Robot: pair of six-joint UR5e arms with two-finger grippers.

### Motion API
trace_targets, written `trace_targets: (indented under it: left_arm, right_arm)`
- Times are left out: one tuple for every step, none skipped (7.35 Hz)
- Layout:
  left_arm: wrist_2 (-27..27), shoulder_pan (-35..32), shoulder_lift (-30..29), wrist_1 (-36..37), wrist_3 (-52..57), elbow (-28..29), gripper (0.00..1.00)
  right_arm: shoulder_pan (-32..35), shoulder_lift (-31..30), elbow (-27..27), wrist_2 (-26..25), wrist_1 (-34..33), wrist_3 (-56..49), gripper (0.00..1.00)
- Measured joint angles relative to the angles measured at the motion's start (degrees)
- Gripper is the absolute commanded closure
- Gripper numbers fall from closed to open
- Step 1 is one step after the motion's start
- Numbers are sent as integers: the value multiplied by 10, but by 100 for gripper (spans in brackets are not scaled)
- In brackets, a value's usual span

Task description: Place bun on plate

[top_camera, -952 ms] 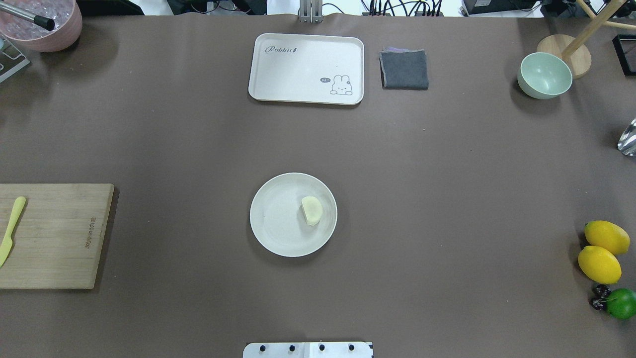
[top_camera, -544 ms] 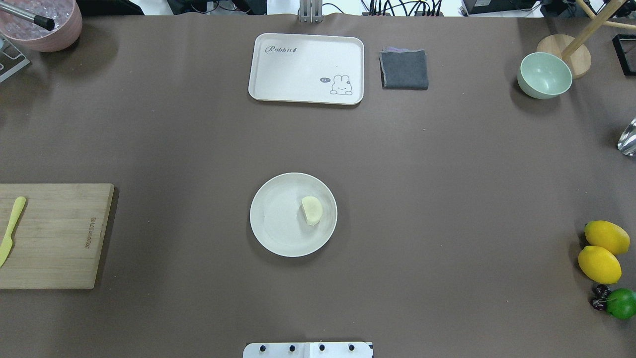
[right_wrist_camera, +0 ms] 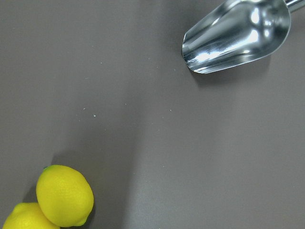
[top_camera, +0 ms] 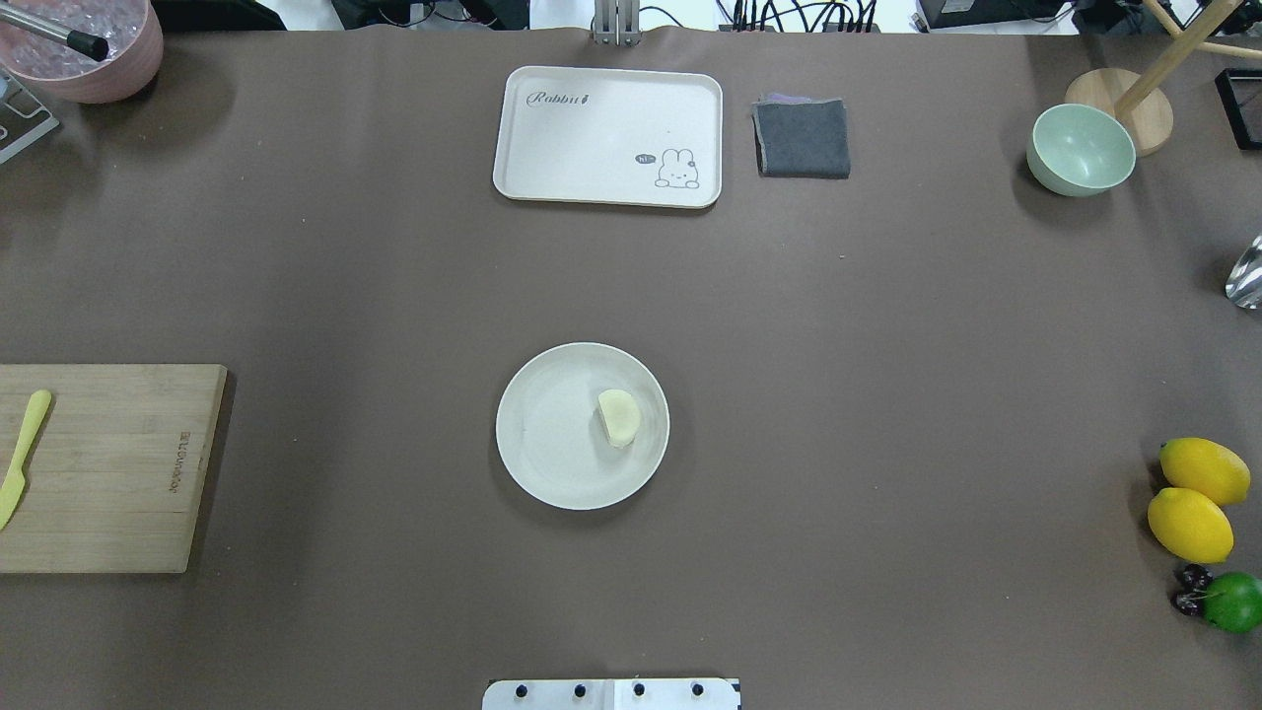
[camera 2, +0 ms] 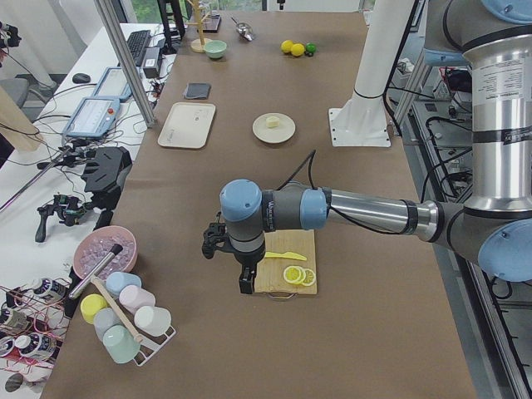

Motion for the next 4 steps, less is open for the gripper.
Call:
trace_targets:
  left_arm:
    - [-3,-1,3,-2,1,-4,3]
    - [-3,-2,4,-3,1,-6,3]
    - [-2,-2,4,-3,1,-6,3]
    - [-2,-2,4,-3,1,-5,3]
  right_arm:
    - [4,-2,-1,-1,0,0,0]
    - [8,-3,-1,-1,0,-1,0]
    - [11,-4,0,-1,0,-1,0]
    - [13,-4,0,0,0,0,0]
